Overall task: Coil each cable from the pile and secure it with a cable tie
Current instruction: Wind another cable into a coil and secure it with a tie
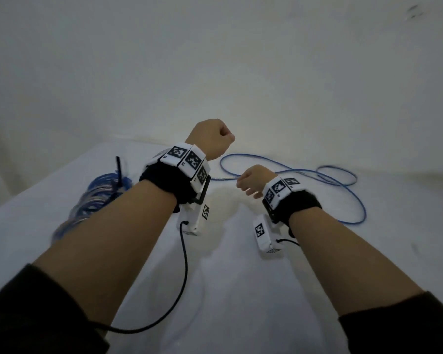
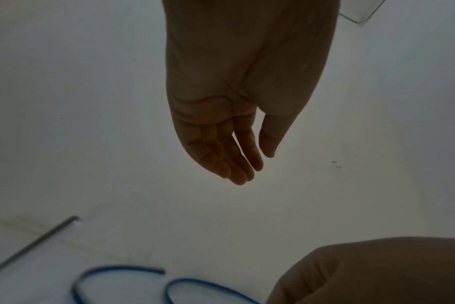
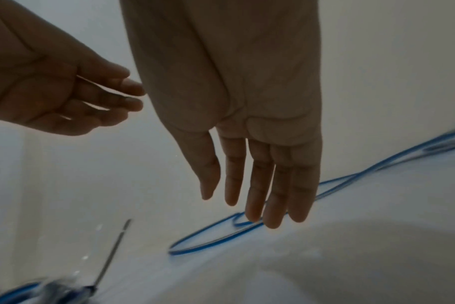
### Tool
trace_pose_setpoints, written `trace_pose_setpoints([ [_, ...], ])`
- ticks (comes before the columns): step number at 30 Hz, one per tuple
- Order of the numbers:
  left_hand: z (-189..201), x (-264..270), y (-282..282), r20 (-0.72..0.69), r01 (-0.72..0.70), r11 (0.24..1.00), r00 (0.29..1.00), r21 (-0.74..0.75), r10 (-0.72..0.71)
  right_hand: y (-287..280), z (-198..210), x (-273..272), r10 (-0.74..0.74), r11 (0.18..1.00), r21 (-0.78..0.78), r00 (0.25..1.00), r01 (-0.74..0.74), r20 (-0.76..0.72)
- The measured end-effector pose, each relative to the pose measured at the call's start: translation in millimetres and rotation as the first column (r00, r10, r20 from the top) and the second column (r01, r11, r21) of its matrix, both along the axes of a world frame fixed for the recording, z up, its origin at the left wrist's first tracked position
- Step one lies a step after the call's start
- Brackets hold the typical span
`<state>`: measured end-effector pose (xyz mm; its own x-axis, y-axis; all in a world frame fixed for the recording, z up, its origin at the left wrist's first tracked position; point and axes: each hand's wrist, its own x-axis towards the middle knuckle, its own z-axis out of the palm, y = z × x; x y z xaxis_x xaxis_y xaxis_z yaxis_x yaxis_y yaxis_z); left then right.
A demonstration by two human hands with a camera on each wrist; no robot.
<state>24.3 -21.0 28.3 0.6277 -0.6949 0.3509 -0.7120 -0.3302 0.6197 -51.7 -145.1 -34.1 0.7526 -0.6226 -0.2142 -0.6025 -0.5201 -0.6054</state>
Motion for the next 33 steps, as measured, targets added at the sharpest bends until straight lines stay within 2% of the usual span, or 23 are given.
trace_pose_setpoints([
  [3, -9, -25, -33, -0.036, 0.089, 0.994, 0.996, 0.056, -0.087, -39, -2, -46, -0.09, 0.993, -0.079, 0.992, 0.083, -0.093],
  [7, -22, -60, -75, -0.077, 0.21, 0.97, 0.977, 0.122, -0.201, -88, -7, -104, -0.167, 0.968, -0.221, 0.964, 0.12, -0.207],
  [9, -28, -76, -94, -0.079, 0.26, 0.952, 0.965, 0.164, -0.25, -109, -8, -129, -0.198, 0.943, -0.317, 0.936, 0.101, -0.292],
  [12, -37, -94, -119, -0.087, 0.315, 0.923, 0.949, 0.22, -0.303, -137, -18, -158, -0.223, 0.923, -0.379, 0.896, 0.067, -0.384],
  [16, -48, -112, -142, -0.064, 0.352, 0.886, 0.935, 0.302, -0.35, -163, -36, -182, -0.179, 0.921, -0.39, 0.862, -0.024, -0.475],
  [19, -55, -123, -153, -0.023, 0.367, 0.855, 0.922, 0.367, -0.387, -253, -100, -178, -0.205, 0.902, -0.429, 0.838, -0.037, -0.505],
  [21, -58, -128, -155, -0.007, 0.377, 0.837, 0.913, 0.396, -0.408, -235, -89, -178, -0.192, 0.908, -0.415, 0.829, -0.052, -0.525],
  [24, -59, -134, -154, 0.023, 0.394, 0.812, 0.895, 0.431, -0.446, -144, -23, -188, -0.065, 0.949, -0.31, 0.922, -0.061, -0.382],
  [27, -59, -134, -153, 0.05, 0.389, 0.787, 0.883, 0.478, -0.467, -125, -1, -187, -0.004, 0.964, -0.262, 0.99, -0.033, -0.141],
  [30, -59, -130, -149, 0.008, 0.4, 0.788, 0.89, 0.468, -0.456, -121, 8, -182, 0.056, 0.951, -0.308, 0.996, -0.033, 0.066],
  [33, -58, -124, -139, -0.052, 0.452, 0.814, 0.883, 0.365, -0.467, -113, 19, -177, 0.098, 0.938, -0.346, 0.97, -0.015, 0.225],
])
